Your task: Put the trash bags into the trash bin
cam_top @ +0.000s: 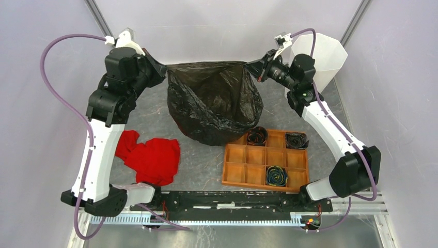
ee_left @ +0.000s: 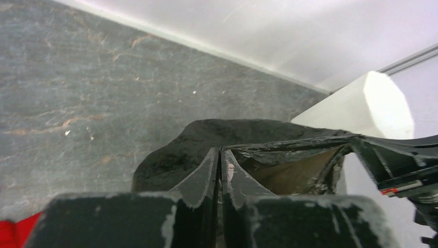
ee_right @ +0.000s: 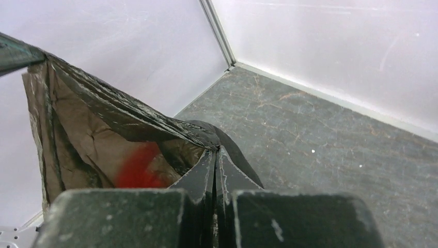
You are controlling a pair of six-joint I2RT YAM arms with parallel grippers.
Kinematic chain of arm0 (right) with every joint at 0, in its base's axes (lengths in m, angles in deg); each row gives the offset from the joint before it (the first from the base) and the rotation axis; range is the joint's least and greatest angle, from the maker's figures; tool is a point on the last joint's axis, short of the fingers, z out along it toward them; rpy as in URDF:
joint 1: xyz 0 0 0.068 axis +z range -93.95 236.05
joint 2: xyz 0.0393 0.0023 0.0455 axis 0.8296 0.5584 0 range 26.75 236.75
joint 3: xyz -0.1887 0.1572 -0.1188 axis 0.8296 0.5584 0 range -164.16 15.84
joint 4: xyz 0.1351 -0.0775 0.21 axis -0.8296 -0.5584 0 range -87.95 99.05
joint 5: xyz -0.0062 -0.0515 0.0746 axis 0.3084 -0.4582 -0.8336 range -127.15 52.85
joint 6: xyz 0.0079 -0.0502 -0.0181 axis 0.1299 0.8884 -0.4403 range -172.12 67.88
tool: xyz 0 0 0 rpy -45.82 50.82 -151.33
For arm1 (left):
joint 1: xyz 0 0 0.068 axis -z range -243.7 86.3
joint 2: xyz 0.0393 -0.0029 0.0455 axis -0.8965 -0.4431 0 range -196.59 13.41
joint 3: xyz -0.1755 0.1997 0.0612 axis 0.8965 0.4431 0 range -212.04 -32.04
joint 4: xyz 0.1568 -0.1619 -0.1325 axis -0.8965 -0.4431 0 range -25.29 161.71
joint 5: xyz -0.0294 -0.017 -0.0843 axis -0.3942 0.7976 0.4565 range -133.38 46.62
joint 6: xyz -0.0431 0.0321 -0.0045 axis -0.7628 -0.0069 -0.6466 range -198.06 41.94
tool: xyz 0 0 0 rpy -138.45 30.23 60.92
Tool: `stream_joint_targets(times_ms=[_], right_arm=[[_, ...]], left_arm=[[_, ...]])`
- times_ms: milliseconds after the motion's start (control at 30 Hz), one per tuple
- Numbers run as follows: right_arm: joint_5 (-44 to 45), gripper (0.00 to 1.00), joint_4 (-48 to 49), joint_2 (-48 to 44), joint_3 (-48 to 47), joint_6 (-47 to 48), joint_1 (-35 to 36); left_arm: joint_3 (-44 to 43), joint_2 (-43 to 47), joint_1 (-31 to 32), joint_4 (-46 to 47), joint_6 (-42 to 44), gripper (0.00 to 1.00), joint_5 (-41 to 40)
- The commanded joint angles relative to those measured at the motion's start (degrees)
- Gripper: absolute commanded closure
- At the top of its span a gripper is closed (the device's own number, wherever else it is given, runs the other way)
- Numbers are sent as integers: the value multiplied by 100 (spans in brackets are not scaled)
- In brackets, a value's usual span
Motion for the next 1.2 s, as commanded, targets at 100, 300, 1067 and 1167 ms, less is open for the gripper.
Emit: stream_joint_targets(times_ms=[100,300,1067,1167], right_arm=[[776,100,340,-231,260,-279,-31],[1239,100,831,-401,583,-649,-37],[1193,100,989,-489,811,-833,-28],[1192,100,984,-485,787,-812,-30]], left_arm=[[752,477,-25,-122,174,60,-575],[2674,1767,-24,542,-632,6,1341],[5857,1064,125,4490,-1939,33,1739],[6009,877,125,4793,-1932,29,1342]])
